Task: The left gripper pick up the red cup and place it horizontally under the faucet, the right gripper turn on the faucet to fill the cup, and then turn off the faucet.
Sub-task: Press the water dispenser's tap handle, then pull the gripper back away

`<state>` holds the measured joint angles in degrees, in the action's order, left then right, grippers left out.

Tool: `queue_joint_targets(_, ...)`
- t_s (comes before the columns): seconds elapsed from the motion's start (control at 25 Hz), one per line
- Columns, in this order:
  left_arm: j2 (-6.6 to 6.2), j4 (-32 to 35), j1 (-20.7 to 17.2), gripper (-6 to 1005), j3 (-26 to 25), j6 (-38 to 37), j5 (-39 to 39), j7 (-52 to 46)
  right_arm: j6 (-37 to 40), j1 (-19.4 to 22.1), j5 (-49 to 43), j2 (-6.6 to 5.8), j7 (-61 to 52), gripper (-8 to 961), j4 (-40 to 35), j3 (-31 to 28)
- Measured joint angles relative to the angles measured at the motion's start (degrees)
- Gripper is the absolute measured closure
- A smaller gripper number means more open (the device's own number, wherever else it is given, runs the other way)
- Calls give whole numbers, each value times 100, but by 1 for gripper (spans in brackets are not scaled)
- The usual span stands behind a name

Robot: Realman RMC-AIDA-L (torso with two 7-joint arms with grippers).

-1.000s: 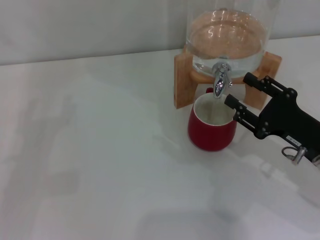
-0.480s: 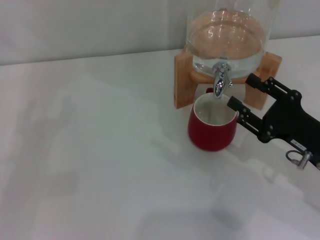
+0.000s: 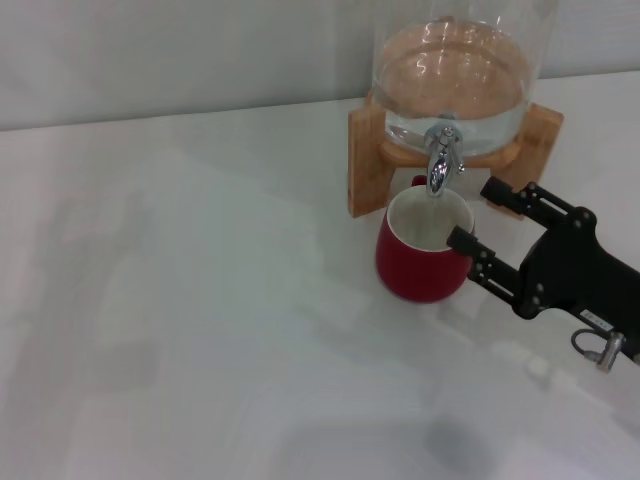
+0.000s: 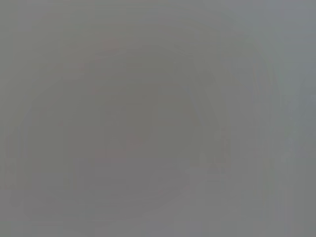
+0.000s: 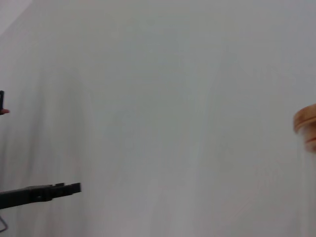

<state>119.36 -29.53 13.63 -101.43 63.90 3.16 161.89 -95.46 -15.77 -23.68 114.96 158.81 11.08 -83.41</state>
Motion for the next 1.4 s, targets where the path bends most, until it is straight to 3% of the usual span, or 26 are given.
queue_joint_targets(0.84,0,-12,29,115,9,0,88,0,342,-136,26,25,-41,349,427,549)
queue_joint_targets(1.4,9,8,52,115,18,0,230,0,856,-200,51,26,-86,349,652,551)
